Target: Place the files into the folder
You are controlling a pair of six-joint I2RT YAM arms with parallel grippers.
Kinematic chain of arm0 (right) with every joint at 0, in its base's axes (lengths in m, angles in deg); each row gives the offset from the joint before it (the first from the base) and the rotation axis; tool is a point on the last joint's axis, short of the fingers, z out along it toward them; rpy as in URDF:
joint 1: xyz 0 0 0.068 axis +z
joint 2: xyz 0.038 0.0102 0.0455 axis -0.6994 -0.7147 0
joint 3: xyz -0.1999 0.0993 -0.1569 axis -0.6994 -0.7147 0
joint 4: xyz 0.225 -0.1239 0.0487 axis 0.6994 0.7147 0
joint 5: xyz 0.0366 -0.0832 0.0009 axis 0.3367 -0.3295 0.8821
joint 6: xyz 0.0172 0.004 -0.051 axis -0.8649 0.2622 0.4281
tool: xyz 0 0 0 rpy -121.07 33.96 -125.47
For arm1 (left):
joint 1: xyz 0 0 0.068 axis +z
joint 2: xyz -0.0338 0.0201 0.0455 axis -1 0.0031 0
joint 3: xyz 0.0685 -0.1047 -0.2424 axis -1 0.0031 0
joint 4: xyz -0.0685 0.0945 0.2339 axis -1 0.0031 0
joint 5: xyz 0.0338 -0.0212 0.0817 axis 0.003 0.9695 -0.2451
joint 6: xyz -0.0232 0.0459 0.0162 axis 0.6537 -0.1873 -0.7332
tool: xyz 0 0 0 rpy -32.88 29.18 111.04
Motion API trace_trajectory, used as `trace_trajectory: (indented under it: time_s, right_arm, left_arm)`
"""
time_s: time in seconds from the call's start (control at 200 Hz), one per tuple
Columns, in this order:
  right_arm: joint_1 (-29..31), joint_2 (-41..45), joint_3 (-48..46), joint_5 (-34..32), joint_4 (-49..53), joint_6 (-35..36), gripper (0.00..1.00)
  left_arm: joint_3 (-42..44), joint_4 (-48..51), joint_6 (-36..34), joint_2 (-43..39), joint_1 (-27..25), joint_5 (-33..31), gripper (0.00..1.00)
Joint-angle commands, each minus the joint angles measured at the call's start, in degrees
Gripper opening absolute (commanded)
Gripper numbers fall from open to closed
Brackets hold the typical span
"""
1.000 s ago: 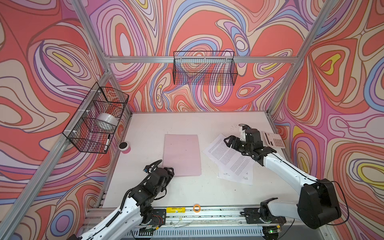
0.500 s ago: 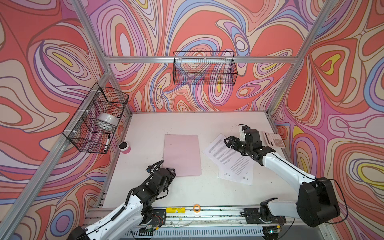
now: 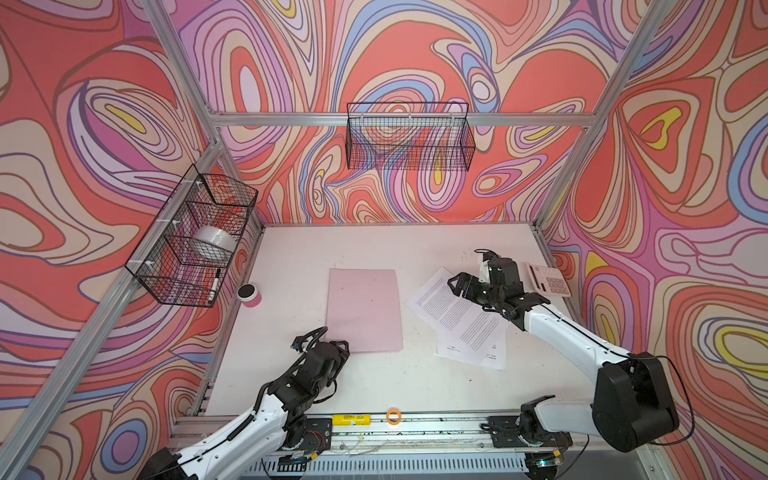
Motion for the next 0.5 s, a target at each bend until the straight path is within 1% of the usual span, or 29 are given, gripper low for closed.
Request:
trace_trajectory:
  time_s: [0.0,0.281,0.371,0.496]
  right_arm:
    - [0.23,-0.88,-0.11,-0.78,-0.01,1.43,0.91]
    - [0.23,-1.58,-0.37,-0.01,-0.78,1.57,0.91]
    - [0.23,-1.9,-0.44,0.03,-0.8,1.68,0.91]
    - [0.24,-1.99,-0.57,0.05,-0.99,1.85,0.91]
  left_arm:
    - [1.1,-3.45,0.35,-0.28,-0.31,-2.18,0.56]
    - [2.78,-7.74,0.25,-0.48,-0.31,-1.83,0.51]
    - [2.5,-7.98,-0.03,0.72,-0.31,-2.08,0.5]
    - [3.94,-12.86,0.57,3.31,-0.31,-2.42,0.5]
